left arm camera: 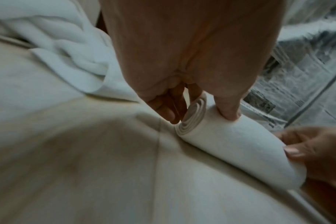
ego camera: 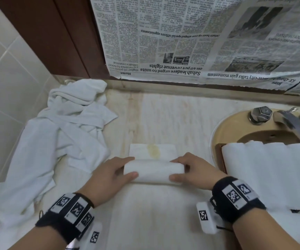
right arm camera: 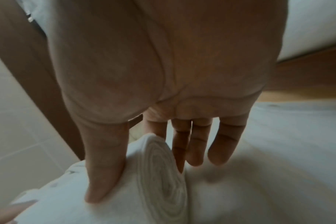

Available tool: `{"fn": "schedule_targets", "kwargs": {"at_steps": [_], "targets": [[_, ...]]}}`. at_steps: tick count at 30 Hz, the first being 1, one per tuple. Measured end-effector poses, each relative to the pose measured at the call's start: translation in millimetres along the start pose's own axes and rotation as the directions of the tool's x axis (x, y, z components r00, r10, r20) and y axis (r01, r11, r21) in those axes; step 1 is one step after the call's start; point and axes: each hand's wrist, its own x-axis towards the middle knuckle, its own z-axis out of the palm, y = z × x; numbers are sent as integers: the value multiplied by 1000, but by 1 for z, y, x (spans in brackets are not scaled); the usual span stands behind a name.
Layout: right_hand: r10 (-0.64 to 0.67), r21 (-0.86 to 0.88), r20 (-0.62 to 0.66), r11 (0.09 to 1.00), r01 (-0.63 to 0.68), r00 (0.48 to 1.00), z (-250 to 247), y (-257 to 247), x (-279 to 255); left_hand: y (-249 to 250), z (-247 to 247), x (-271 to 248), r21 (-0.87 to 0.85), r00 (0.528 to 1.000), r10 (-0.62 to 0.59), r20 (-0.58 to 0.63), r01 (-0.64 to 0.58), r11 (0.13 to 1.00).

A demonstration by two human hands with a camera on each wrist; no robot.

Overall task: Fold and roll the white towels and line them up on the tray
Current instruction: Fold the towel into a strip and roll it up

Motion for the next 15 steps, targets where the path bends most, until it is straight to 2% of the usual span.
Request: {"fn": "schedule_targets", "kwargs": {"at_steps": [3,5,7,10,12,15], "targets": [[50,225,-139,974,-18,989,18,8,-9,5,7,-9,-149,988,-134,-82,121,981],[101,375,-250,927,0,963,27,5,-13,10,10,-8,-158,974,-181,-133,159,974],[122,427,-354,903,44,927,35,1,-15,16,12,-4,-154,961,-214,-176,188,970],[85,297,-538,950,94,838,48,-4,-17,21,14,3,-143,935,-245,-255,215,966],[21,156,-602,983,92,798,55,-3,-16,25,13,5,-143,924,-238,-301,203,969],[-64,-47,-465,998,47,883,53,-2,-13,29,14,7,-67,924,-150,-351,135,989]]}}
